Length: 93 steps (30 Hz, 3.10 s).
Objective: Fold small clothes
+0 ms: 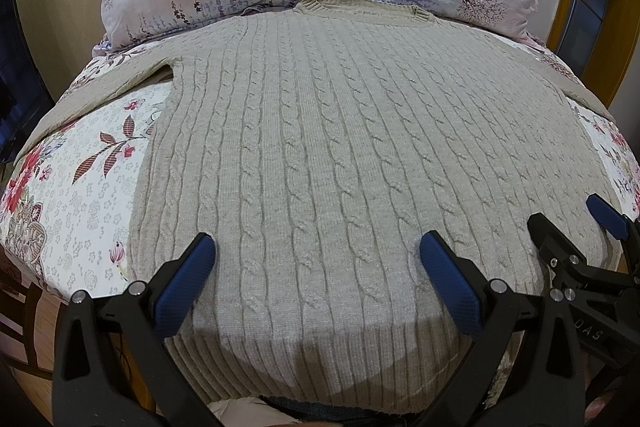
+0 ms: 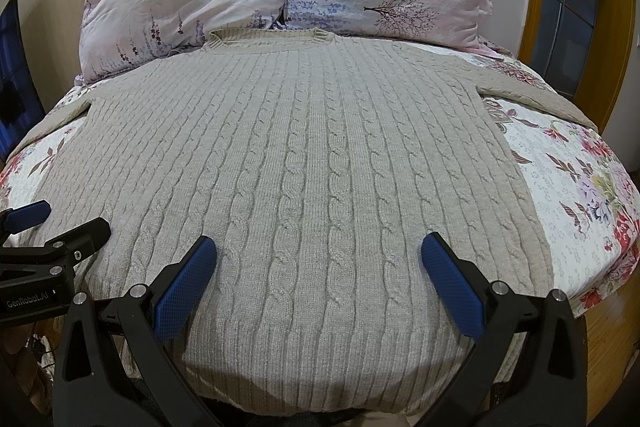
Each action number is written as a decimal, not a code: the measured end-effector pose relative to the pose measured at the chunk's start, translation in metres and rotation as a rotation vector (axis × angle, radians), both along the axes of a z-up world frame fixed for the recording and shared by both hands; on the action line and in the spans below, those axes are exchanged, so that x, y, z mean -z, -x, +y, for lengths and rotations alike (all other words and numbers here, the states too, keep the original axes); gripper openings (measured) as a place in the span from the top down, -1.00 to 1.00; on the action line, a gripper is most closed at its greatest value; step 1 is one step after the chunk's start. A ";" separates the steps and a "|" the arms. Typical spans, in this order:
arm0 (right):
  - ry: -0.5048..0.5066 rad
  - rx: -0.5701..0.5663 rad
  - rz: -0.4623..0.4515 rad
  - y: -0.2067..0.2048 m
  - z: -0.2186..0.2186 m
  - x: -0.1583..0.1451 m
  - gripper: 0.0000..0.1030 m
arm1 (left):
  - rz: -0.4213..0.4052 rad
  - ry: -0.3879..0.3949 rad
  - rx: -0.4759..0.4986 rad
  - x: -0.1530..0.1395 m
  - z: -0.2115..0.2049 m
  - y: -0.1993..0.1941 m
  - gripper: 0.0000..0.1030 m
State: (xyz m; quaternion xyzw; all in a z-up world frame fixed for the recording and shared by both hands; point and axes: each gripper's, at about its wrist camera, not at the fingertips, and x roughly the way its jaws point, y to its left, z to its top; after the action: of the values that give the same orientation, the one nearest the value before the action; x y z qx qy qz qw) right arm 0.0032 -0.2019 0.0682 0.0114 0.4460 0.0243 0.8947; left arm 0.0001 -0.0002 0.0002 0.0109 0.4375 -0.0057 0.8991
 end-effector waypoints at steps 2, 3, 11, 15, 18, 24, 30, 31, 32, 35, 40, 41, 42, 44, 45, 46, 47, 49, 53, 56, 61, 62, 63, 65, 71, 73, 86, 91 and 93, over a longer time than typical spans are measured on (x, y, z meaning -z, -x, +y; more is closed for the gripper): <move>0.000 -0.004 -0.004 0.000 -0.001 0.001 -0.97 | -0.001 -0.001 0.000 0.000 0.000 0.000 -0.97; -0.001 -0.006 -0.006 -0.001 -0.002 0.000 -0.97 | -0.001 -0.001 0.000 0.000 -0.001 0.000 -0.97; -0.028 -0.053 -0.054 -0.001 -0.005 0.001 -0.97 | 0.013 -0.003 0.008 -0.003 -0.002 -0.004 -0.97; -0.043 -0.081 -0.057 -0.004 -0.007 0.001 -0.97 | 0.030 -0.005 0.015 -0.006 -0.003 -0.012 -0.97; -0.103 -0.096 -0.034 -0.013 -0.016 -0.005 -0.97 | 0.040 -0.002 0.027 -0.004 -0.002 -0.016 -0.97; -0.236 0.058 -0.050 -0.050 -0.083 -0.030 -0.97 | 0.028 0.021 0.024 -0.015 0.008 -0.040 -0.97; -0.361 0.307 -0.015 -0.101 -0.181 -0.035 -0.65 | -0.057 -0.025 -0.013 -0.039 0.017 -0.071 -0.97; -0.406 0.378 0.013 -0.113 -0.205 -0.029 -0.57 | -0.061 -0.029 -0.008 -0.043 0.017 -0.077 -0.97; -0.439 0.425 0.032 -0.118 -0.219 -0.024 -0.51 | -0.066 -0.033 -0.003 -0.045 0.017 -0.082 -0.97; -0.578 0.568 0.089 -0.137 -0.265 -0.002 -0.28 | -0.093 -0.040 0.016 -0.052 0.017 -0.100 -0.97; -0.630 0.720 0.133 -0.155 -0.304 0.022 -0.10 | -0.086 0.015 0.050 -0.057 0.023 -0.131 -0.97; -0.639 0.742 0.138 -0.158 -0.310 0.027 -0.08 | -0.077 0.034 0.061 -0.057 0.025 -0.137 -0.97; -0.646 0.766 0.142 -0.160 -0.314 0.031 -0.03 | -0.070 0.053 0.068 -0.057 0.026 -0.141 -0.97; -0.660 0.785 0.131 -0.163 -0.322 0.034 0.08 | -0.066 0.087 0.077 -0.055 0.029 -0.150 -0.97; -0.651 0.798 0.128 -0.165 -0.326 0.034 0.21 | -0.067 0.095 0.078 -0.054 0.029 -0.154 -0.97; -0.643 0.814 0.124 -0.164 -0.332 0.034 0.33 | -0.071 0.099 0.080 -0.053 0.030 -0.157 -0.97; -0.639 0.830 0.119 -0.163 -0.336 0.035 0.38 | -0.077 0.100 0.083 -0.053 0.030 -0.160 -0.97; -0.635 0.868 0.101 -0.160 -0.349 0.034 0.47 | -0.095 0.099 0.087 -0.051 0.030 -0.164 -0.97; -0.587 0.917 0.076 -0.159 -0.364 0.033 0.56 | -0.088 0.111 0.084 -0.046 0.033 -0.177 -0.97; -0.564 0.933 0.068 -0.162 -0.369 0.033 0.62 | -0.073 0.126 0.070 -0.041 0.038 -0.187 -0.97; -0.449 0.907 0.052 -0.171 -0.359 0.025 0.81 | -0.082 0.156 0.040 -0.036 0.049 -0.195 -0.97; -0.416 0.886 0.037 -0.176 -0.353 0.020 0.81 | -0.081 0.161 0.036 -0.036 0.051 -0.196 -0.97; -0.388 0.857 0.017 -0.179 -0.346 0.012 0.82 | -0.078 0.164 0.034 -0.036 0.052 -0.197 -0.97; -0.354 0.771 -0.039 -0.185 -0.326 -0.009 0.82 | -0.069 0.197 0.040 -0.035 0.056 -0.201 -0.97; -0.400 0.399 -0.127 -0.204 -0.228 -0.056 0.82 | -0.059 0.336 0.048 -0.031 0.062 -0.206 -0.97; -0.424 0.278 -0.106 -0.212 -0.191 -0.056 0.82 | -0.061 0.371 0.051 -0.030 0.063 -0.205 -0.97; -0.565 0.137 0.180 -0.214 -0.104 0.013 0.19 | -0.054 0.467 0.060 -0.027 0.069 -0.205 -0.97; -0.593 0.301 0.127 -0.214 -0.137 0.012 0.04 | -0.051 0.501 0.067 -0.027 0.071 -0.205 -0.97; -0.598 0.384 0.123 -0.214 -0.154 0.019 0.05 | -0.048 0.512 0.066 -0.026 0.073 -0.206 -0.97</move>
State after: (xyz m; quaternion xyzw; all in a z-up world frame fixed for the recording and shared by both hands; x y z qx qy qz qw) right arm 0.2174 -0.3554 0.0496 0.3577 0.4618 -0.0157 0.8115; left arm 0.2058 0.0728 0.0265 -0.2030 0.3999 -0.1452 0.8819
